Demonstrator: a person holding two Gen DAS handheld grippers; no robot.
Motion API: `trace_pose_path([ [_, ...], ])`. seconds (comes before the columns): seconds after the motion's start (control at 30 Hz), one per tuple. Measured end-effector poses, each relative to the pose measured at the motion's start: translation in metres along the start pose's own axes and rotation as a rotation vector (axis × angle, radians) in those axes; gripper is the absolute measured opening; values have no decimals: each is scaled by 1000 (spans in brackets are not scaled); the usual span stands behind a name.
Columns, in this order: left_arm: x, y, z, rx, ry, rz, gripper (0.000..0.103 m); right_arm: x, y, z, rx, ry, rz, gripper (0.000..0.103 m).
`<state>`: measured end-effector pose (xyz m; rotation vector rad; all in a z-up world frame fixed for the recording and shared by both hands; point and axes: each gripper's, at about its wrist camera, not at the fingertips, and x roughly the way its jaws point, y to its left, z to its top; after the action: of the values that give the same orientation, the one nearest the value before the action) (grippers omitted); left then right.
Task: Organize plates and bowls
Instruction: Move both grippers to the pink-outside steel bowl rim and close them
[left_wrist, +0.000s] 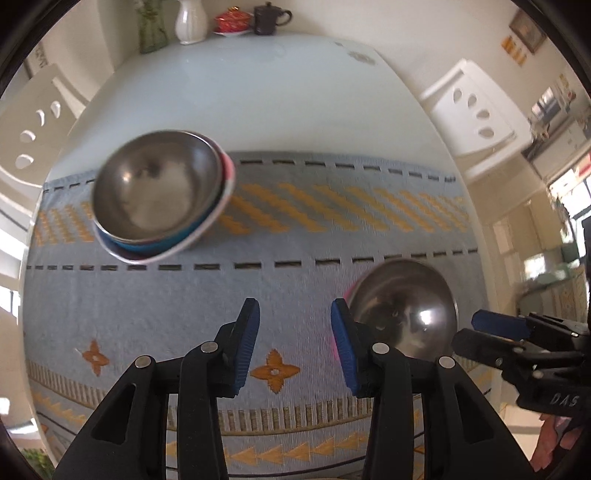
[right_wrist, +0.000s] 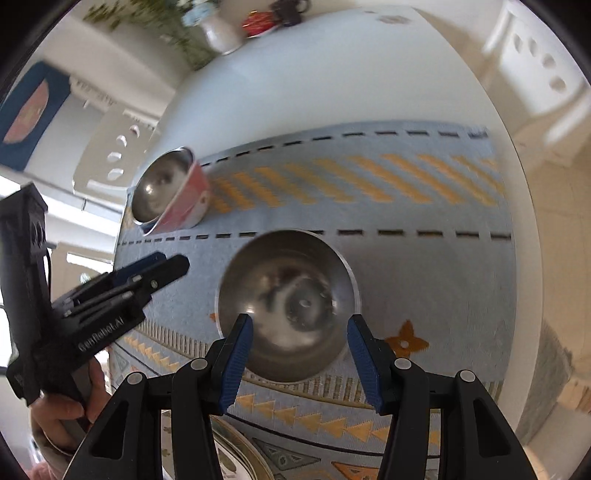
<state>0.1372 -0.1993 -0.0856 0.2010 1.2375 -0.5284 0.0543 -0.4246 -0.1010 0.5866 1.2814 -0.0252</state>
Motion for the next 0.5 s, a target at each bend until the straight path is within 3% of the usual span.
trace_pose_path([
  [0.5,42,-16,-10,42,99,-37,40,43,-30,-9,130,34,60,51],
])
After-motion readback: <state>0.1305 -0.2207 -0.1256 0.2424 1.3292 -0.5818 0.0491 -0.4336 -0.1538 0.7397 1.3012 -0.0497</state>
